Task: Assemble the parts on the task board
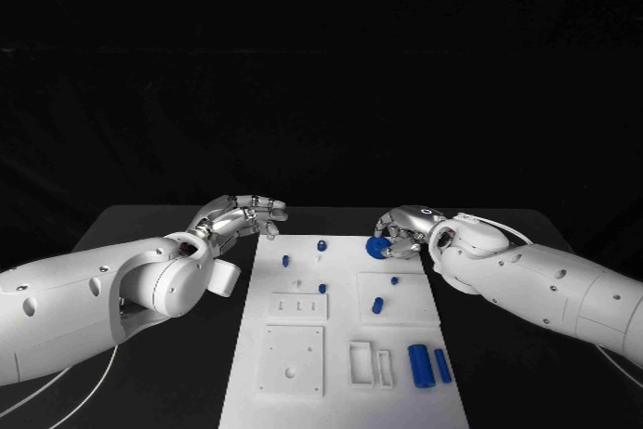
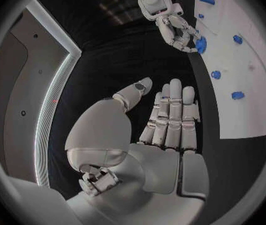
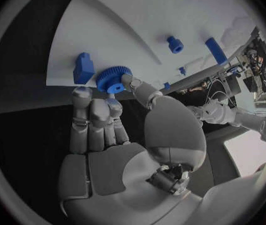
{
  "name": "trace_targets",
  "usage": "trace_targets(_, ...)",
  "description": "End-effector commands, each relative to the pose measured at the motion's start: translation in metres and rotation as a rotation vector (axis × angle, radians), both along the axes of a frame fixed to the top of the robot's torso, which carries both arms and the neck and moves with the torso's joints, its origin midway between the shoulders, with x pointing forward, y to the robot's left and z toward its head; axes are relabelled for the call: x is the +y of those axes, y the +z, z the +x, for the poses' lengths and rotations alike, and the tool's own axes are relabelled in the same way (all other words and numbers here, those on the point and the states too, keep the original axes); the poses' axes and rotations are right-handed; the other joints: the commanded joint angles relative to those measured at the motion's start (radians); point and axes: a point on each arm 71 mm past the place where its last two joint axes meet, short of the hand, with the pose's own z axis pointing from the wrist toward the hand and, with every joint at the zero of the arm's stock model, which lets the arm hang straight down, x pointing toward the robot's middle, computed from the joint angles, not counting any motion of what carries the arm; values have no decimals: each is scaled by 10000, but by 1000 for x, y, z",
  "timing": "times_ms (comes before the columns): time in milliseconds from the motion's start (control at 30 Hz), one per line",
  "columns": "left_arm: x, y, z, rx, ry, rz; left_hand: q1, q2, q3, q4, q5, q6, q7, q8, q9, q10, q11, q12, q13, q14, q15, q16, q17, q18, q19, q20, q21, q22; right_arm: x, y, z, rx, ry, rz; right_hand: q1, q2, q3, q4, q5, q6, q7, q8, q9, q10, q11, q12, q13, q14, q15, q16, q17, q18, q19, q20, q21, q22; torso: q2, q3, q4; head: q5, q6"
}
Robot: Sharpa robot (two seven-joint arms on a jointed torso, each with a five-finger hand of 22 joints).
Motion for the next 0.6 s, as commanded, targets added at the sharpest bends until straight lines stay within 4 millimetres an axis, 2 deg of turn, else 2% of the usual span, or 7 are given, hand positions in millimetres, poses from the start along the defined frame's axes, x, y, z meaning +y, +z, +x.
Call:
trace_targets(33, -2, 2, 0, -89, -71, 13, 57, -33, 48, -18, -65, 18, 44, -33, -16, -25, 57, -41, -10, 46, 12, 59, -13, 148, -8, -79, 60, -11, 4, -1, -2, -468, 106, -570, -141, -53, -95, 17, -33, 1102, 36, 38, 14, -13, -103, -12, -16, 12, -69, -64, 17, 481, 20, -20, 22, 150, -4, -3, 11, -8, 15)
trace_targets(333, 0, 2, -1, -88, -34, 24, 66, -32, 50, -17, -67, 19, 43, -33, -16, -23, 57, -40, -10, 47, 12, 61, -15, 148, -7, -79, 62, -13, 13, 4, -6, -919, 254, -657, -224, -119, -208, 35, -74, 1147, 15, 50, 26, 28, -124, -4, -21, 36, -90, -63, 34, 481, 52, -41, 38, 146, -2, -7, 12, 6, 22)
trace_targets(600, 1, 2, -1, -97, -7, 23, 75, -35, 52, -15, -68, 19, 44, -32, -16, -23, 58, -41, -10, 48, 12, 63, -19, 147, -7, -78, 66, -16, 26, 21, -15, -1617, 509, -462, -284, -184, -248, 87, -102, 1193, -4, 62, 35, 67, -144, -2, -29, 53, -108, -66, 47, 481, 85, -59, 42, 135, -10, -12, -6, 20, 50)
